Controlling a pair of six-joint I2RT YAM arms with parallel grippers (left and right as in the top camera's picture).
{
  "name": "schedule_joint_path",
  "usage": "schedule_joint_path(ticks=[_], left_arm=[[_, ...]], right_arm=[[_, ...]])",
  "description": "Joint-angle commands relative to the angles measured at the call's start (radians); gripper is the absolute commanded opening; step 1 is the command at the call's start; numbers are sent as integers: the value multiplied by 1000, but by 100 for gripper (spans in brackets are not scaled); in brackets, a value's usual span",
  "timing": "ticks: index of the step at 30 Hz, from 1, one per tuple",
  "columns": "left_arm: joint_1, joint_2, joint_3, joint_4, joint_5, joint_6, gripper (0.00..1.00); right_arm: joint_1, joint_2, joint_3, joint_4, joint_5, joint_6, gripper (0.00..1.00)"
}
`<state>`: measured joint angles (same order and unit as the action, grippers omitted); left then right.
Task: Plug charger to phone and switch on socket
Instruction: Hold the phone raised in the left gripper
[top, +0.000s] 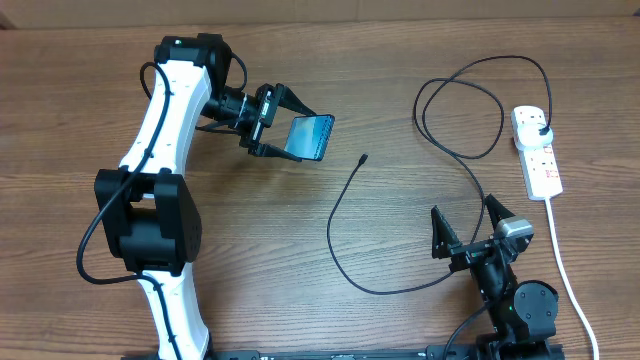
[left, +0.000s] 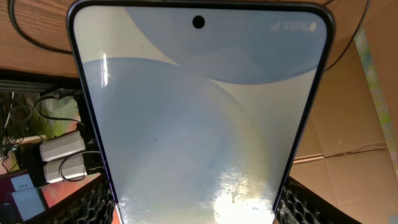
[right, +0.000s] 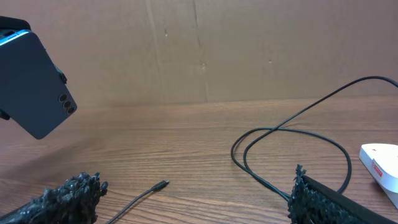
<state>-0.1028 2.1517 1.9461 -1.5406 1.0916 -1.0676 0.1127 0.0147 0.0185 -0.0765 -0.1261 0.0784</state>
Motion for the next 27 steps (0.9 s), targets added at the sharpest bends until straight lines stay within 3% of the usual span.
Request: schedule_joint_path(ticks=[1, 18, 27], left_arm=[[-3, -1, 29, -8, 84, -10, 70], [-3, -1, 29, -8, 217, -6, 67], [-3, -1, 29, -7, 180, -2, 70]], right_arm=[[6, -11, -11, 3, 6, -1, 100], [6, -11, -11, 3, 6, -1, 100], [6, -11, -11, 3, 6, -1, 100]])
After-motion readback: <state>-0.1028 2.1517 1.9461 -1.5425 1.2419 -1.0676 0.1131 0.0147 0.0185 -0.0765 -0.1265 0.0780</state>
